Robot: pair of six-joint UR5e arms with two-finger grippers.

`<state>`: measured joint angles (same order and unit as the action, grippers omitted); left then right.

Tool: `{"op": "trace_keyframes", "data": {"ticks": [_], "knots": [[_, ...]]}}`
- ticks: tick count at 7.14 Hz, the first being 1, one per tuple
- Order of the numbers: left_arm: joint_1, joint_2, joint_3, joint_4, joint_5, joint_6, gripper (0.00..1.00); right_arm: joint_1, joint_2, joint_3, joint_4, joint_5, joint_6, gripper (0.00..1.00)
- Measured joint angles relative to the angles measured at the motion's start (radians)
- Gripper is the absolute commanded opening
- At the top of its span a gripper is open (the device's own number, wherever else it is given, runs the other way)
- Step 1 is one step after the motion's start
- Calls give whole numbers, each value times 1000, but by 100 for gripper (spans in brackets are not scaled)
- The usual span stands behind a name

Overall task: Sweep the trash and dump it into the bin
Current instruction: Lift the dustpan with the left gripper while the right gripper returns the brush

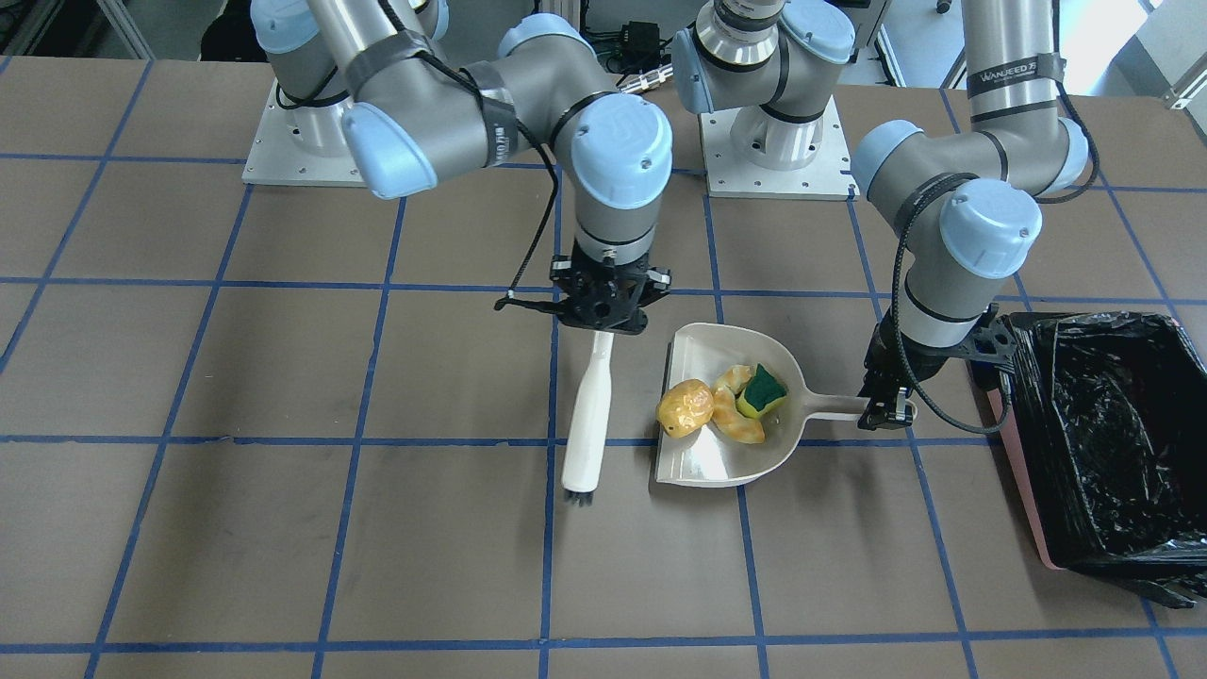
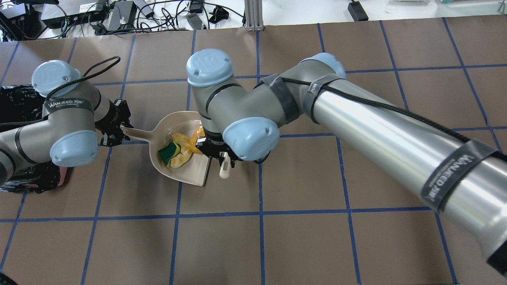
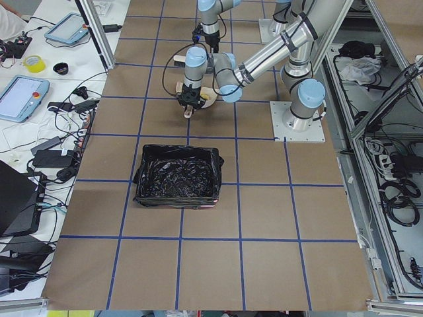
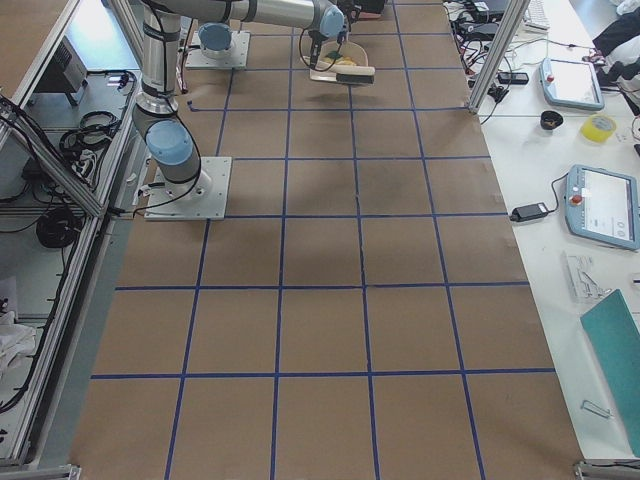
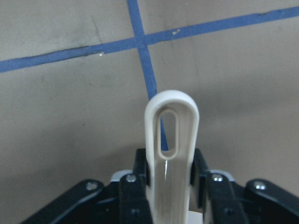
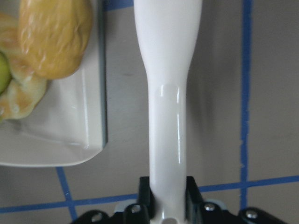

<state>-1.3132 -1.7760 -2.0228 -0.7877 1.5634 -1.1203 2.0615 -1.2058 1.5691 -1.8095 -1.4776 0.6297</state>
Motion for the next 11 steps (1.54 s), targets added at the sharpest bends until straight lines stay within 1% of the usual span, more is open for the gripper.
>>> {"op": "trace_keyframes", "data": {"ticks": [1, 3, 5, 6, 8, 9, 10, 11], "knots": [[0, 5, 36, -67, -21, 0, 0, -64, -33, -1, 30, -31, -76, 0], [0, 9, 85, -153, -35, 1, 0, -138, -55, 0, 54, -90, -189, 0], [5, 16, 107, -195, -76, 1, 0, -223, -59, 1, 89, -143, -293, 0], [9, 18, 138, -235, -92, 2, 0, -269, -59, 2, 98, -153, -336, 0], [14, 20, 234, -352, -141, 2, 0, -319, -57, 5, 102, -173, -405, 0], [16, 21, 279, -400, -163, 2, 0, -359, -50, 6, 96, -188, -471, 0], [17, 23, 307, -424, -187, 2, 0, -411, -40, 7, 90, -205, -531, 0], [19, 28, 325, -433, -221, 0, 0, -450, -29, 7, 87, -247, -576, 0]]}}
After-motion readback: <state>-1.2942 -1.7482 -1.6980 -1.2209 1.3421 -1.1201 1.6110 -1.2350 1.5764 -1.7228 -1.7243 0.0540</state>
